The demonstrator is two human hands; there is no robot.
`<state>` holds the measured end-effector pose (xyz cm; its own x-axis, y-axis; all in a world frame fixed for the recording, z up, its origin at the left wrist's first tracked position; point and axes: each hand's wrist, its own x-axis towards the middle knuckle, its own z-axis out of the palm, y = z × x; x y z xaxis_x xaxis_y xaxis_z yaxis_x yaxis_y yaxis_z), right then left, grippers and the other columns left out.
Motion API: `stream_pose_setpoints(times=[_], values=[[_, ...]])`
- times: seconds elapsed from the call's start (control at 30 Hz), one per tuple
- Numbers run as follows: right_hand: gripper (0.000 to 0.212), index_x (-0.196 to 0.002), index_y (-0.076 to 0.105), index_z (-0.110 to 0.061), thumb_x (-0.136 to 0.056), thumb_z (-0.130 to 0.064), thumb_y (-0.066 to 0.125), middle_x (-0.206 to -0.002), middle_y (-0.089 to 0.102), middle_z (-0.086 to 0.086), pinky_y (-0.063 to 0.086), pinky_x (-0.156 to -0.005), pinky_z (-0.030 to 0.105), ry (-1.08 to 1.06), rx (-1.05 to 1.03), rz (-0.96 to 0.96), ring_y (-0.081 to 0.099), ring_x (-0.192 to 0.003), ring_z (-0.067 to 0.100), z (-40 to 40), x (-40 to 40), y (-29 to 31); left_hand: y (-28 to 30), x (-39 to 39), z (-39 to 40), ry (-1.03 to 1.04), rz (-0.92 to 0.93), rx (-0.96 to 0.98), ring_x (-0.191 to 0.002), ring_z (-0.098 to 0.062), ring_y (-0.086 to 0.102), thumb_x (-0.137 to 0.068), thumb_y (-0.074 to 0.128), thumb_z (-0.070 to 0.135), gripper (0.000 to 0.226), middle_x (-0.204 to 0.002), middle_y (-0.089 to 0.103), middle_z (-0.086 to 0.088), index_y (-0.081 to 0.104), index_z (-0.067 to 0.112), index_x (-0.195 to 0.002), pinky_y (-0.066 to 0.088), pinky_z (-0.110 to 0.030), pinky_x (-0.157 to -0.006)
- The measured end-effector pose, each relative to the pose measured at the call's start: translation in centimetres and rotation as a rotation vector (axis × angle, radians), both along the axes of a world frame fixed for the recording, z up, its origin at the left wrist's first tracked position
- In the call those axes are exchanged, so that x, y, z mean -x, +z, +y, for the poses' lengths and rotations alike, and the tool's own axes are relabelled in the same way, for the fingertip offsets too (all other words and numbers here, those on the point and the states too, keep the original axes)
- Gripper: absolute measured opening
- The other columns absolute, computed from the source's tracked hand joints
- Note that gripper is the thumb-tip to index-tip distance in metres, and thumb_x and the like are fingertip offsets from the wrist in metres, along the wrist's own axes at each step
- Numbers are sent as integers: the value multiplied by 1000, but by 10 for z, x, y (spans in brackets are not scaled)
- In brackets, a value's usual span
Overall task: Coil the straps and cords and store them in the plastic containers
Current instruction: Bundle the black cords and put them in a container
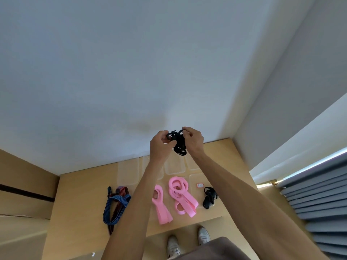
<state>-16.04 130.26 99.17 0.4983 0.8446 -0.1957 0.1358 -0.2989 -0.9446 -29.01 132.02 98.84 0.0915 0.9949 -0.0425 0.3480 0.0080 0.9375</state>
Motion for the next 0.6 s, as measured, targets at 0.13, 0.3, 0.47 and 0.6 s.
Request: stream_pose_setpoints(times=[0.13, 0.3, 0.47, 0.6], values=[[10, -99, 59, -25, -94, -18, 55, -90, 66, -9, 45, -59, 12, -68, -58, -53, 63, -81, 5, 0, 6, -21, -18, 4, 4, -89, 90, -10, -70, -8, 67, -72, 72, 1, 29, -82, 67, 8, 64, 14, -96, 47, -12, -62], [5, -93, 64, -17, -92, -14, 60, -88, 68, -9, 55, -77, 30, -36, -11, -84, 67, -90, 12, -15, -8, -54, -55, -10, -8, -77, 170, 61, -68, -26, 64, -72, 72, 2, 18, -76, 66, -7, 61, 8, -84, 48, -34, -63], [30, -108, 69, -12, -86, 1, 53, -99, 71, 2, 56, -90, 35, 19, 127, -116, 66, -96, 18, -21, -43, -99, -97, -49, -17, -86, 222, 135, -76, -23, 65, -76, 71, 4, 16, -83, 68, -5, 68, 9, -90, 51, -28, -67], [36, -109, 70, -12, -82, 5, 54, -97, 71, 1, 55, -92, 34, 35, 171, -113, 66, -95, 16, -4, -79, -137, -133, -88, 0, -55, 265, 218, -82, -22, 64, -77, 70, 2, 28, -102, 59, -9, 70, 9, -104, 51, -22, -75]])
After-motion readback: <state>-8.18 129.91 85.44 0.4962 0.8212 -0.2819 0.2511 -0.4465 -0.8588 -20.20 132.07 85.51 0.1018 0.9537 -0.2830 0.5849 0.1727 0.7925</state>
